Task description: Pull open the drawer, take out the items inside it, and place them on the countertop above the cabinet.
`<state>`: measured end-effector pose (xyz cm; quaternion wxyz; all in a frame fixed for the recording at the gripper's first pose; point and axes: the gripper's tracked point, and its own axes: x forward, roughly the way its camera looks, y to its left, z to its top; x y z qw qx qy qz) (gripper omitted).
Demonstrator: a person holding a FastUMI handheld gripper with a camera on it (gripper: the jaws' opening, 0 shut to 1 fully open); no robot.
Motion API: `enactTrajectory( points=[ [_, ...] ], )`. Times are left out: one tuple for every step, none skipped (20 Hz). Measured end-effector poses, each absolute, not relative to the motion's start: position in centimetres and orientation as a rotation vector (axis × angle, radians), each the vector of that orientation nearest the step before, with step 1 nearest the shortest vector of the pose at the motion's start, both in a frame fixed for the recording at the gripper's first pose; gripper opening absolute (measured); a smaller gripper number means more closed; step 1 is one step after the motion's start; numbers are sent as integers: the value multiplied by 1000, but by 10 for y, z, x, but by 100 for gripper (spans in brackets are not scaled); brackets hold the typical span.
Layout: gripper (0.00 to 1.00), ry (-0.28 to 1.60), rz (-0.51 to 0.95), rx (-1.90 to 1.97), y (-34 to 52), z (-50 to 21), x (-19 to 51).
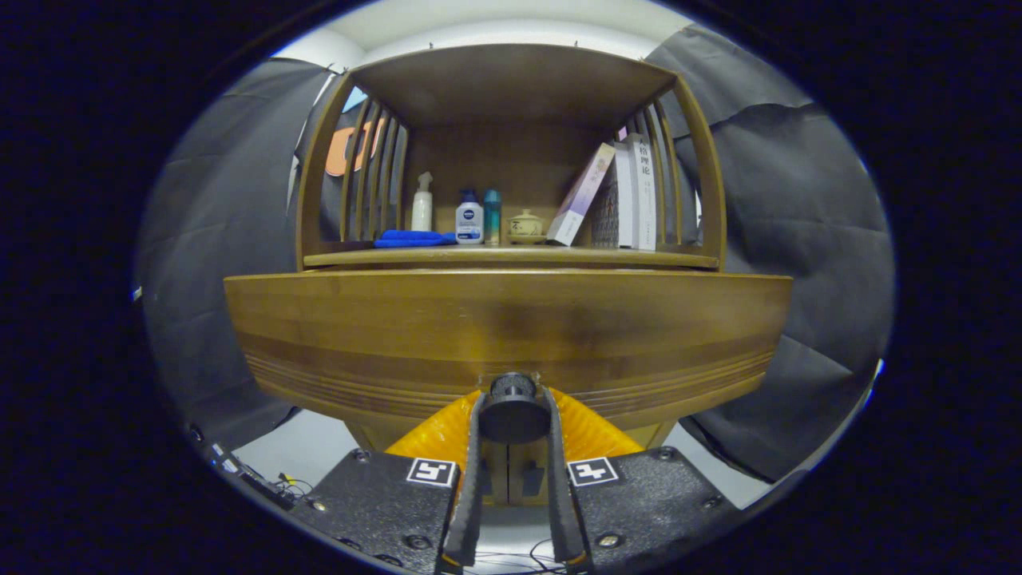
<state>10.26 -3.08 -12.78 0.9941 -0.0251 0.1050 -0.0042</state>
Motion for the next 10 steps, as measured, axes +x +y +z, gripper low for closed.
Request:
enactTrajectory(
  points=[
    [38, 215, -9, -42, -31, -128, 98],
    [38, 219, -8, -40, -32, -129, 94],
    [38, 222, -9, -37, -32, -129, 88],
    [38, 225, -10, -32, -33, -131, 84],
    [38, 232, -11, -28, -34, -133, 79],
    [38, 243, -10, -21, -34, -137, 74],
    [38, 229, -10, -20, -33, -134, 70],
    [38, 240, -12, -29, -35, -137, 65],
    [38, 244, -17, -33, -37, -136, 62],
    [38, 245, -17, -28, -36, -137, 56]
  ],
)
